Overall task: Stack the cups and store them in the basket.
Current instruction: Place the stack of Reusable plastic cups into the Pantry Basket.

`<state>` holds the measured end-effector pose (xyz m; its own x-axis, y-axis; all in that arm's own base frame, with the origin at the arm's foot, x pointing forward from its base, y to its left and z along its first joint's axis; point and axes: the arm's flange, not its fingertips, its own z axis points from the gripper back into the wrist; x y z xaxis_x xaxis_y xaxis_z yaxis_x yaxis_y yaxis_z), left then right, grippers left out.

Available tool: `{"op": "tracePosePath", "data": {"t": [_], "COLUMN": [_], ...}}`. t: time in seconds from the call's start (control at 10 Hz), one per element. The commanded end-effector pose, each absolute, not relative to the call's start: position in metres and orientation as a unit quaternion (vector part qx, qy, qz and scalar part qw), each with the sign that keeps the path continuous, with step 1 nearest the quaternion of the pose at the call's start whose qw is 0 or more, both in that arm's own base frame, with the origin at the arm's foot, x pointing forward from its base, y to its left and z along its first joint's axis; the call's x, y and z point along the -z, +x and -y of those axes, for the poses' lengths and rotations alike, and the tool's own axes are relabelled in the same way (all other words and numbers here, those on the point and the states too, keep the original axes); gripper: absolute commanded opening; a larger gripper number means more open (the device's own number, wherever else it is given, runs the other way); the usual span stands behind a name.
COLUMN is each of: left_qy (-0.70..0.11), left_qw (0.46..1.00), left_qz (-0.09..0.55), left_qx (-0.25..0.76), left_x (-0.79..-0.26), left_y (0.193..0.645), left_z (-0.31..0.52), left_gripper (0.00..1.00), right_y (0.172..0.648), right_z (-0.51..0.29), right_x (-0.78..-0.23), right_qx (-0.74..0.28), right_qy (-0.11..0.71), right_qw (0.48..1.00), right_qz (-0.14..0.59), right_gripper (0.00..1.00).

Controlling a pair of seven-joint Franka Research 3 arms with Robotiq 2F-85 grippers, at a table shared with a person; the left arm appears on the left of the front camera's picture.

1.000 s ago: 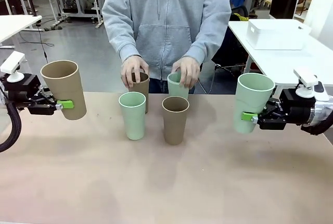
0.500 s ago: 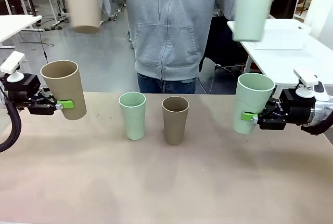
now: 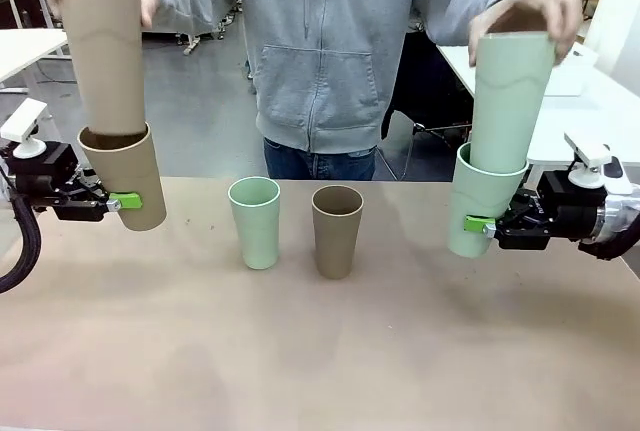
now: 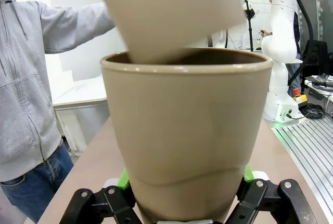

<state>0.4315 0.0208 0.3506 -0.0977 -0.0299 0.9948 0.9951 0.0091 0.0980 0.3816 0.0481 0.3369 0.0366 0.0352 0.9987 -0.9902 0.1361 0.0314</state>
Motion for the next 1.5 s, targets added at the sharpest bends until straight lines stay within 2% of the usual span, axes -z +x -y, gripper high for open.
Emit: {"op": "tracePosePath", "data": {"t": [0.0,1.4], "left_qy": [-0.464,-0.464], "left_qw": [0.482,0.482], "left_qz": [0.520,0.520], "left_qx": [0.531,0.531], "left_x": [-0.3537,-0.3537], "left_y": [0.4309,0.4309], "left_z": [-0.0205,-0.0205], "left_gripper": [0.84,0.84], "right_y": [0.3822,0.3822], "right_z": [-0.0471,-0.0471], "right_x": [-0.3390,-0.3390], "right_qx": [-0.465,-0.465], "right_qy": [0.462,0.462], "right_qw": [0.550,0.550], "right_qz": [0.517,0.517], "right_gripper": [0.84,0.84]}}
